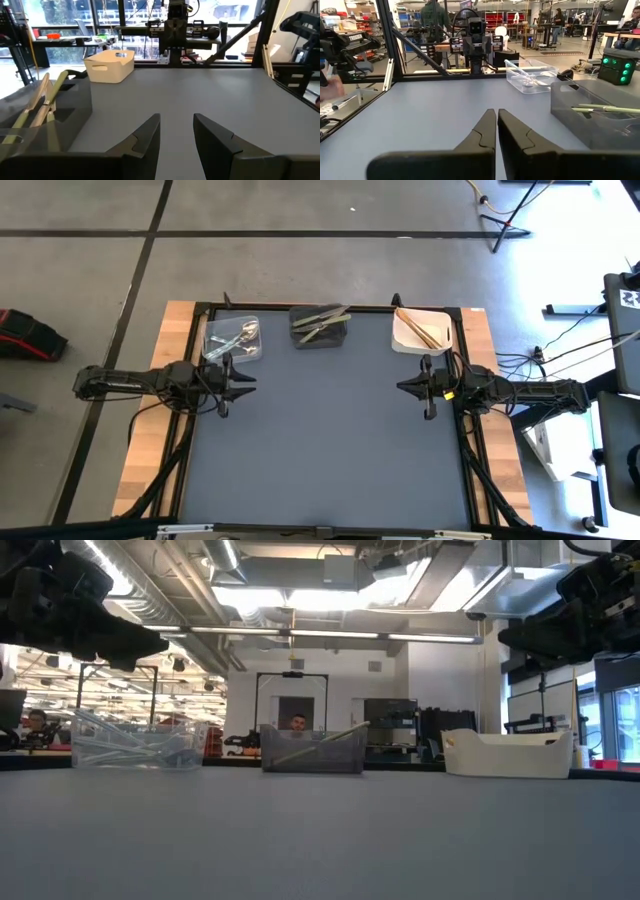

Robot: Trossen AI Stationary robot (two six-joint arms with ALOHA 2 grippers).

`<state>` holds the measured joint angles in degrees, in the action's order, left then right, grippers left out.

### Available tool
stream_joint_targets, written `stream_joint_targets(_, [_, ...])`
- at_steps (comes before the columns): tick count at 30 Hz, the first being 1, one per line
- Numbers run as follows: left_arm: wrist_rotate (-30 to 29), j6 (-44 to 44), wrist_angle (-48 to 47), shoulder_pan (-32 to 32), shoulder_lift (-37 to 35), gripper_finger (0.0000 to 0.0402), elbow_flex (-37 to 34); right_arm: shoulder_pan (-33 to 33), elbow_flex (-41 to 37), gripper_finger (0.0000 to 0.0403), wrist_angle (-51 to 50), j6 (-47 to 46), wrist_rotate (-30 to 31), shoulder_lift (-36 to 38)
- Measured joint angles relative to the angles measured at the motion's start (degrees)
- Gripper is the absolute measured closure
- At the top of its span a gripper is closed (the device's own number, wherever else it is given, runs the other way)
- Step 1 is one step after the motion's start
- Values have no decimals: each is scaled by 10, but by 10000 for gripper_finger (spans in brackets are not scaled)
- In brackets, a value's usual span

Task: Sort silverware by color (type)
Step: Return to Home Position

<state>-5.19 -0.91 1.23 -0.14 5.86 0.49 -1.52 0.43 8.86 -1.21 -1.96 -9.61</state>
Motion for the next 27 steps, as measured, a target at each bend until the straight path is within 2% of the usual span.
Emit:
stream_joint_targets(3, [2, 1, 0, 0, 0, 289, 0, 0, 0, 395, -1, 0, -1, 0])
stream_joint_targets(7, [0, 58, 0, 0, 0, 289, 0, 0, 0, 395, -1, 0, -1, 0])
stream_joint_targets(27, [1, 59, 1, 0, 0, 289, 0, 0, 0, 395, 0, 0, -1, 0])
